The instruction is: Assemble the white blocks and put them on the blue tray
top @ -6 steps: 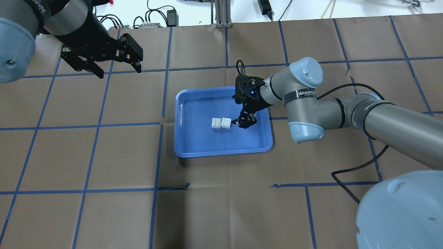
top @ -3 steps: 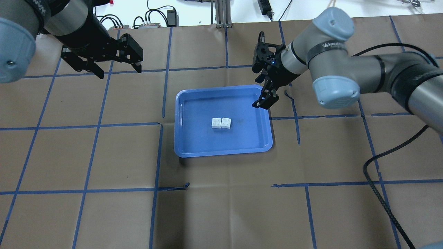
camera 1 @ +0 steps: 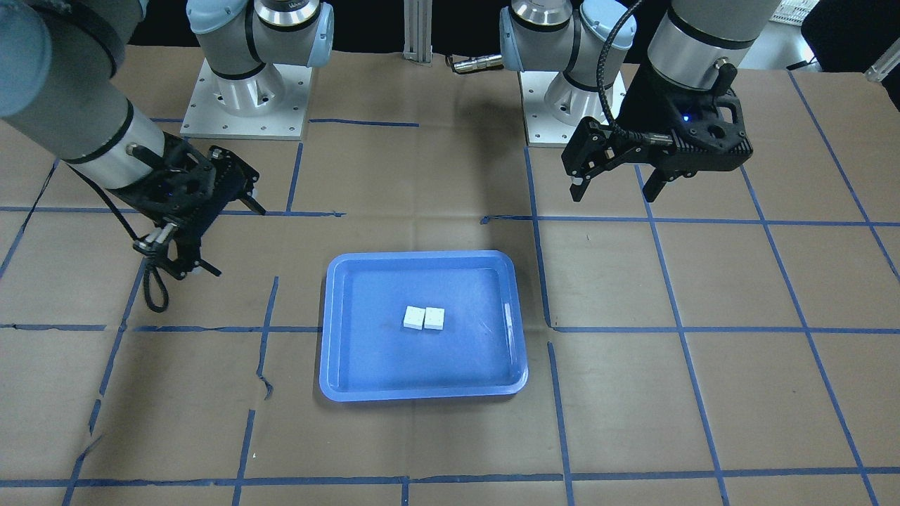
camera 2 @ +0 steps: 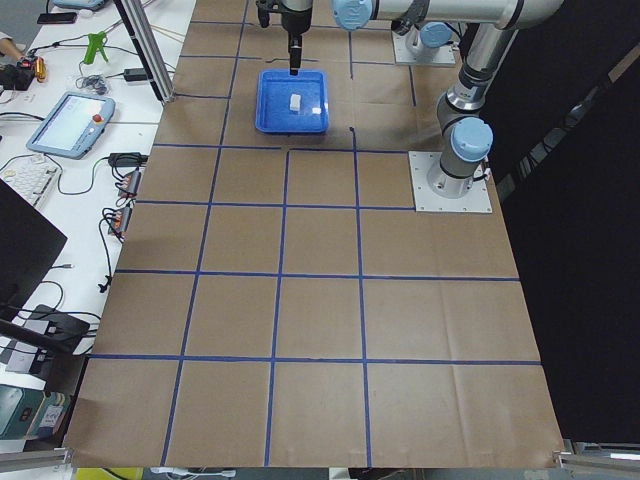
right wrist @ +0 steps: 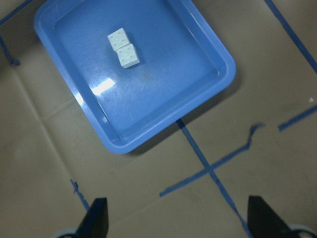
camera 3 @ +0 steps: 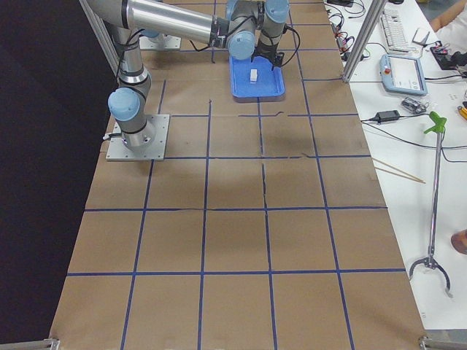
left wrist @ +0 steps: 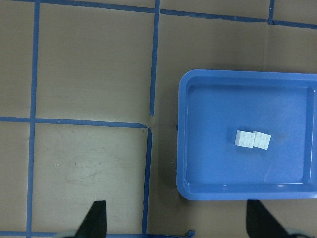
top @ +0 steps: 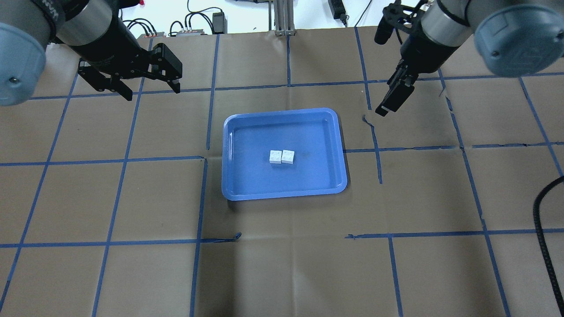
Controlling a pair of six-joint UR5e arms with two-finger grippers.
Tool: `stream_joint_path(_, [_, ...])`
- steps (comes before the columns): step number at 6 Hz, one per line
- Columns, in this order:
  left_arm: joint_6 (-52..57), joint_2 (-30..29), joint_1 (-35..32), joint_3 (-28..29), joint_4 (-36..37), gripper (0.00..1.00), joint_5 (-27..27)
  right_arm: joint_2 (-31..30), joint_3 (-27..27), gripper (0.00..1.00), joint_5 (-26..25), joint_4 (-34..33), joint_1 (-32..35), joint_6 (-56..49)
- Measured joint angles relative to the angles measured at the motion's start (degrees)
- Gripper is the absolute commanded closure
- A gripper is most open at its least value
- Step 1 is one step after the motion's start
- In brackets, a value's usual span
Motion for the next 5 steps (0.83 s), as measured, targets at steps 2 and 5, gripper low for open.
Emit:
stream_joint_path(2, [-0.1, 0.0, 0.0, 0.1, 0.0, 0.01, 0.0, -3.4, -4.1, 0.00, -8.6, 5.9, -0.8, 21.0])
stream_joint_path(5, [-0.1, 0.0, 0.0, 0.2, 0.0, 0.01, 0.0, -7.0, -7.6, 0.00, -13.5, 13.6, -0.7, 44.0])
